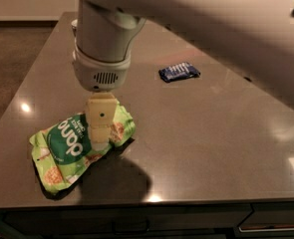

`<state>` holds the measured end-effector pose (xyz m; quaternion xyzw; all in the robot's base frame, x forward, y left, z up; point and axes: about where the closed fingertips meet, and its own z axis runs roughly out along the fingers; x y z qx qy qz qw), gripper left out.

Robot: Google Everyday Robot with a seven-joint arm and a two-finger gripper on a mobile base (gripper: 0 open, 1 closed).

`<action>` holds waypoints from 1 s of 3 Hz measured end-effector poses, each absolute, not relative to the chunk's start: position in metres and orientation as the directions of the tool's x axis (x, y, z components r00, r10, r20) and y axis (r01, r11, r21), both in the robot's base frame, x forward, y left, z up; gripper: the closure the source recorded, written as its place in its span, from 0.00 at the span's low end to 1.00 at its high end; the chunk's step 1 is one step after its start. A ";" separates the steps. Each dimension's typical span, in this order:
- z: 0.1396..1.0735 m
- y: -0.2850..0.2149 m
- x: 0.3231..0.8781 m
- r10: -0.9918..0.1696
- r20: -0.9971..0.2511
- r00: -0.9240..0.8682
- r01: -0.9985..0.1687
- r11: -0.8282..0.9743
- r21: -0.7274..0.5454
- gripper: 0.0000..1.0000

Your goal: Move green rice chip bag near rxbar blueberry

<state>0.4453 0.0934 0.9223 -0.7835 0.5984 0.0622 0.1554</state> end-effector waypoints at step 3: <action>0.884 0.128 0.468 -0.931 -0.163 0.326 -0.940 -0.301 -0.163 0.00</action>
Offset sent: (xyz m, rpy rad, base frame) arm 0.0235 0.0581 -0.0429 -0.1175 -0.0310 0.0555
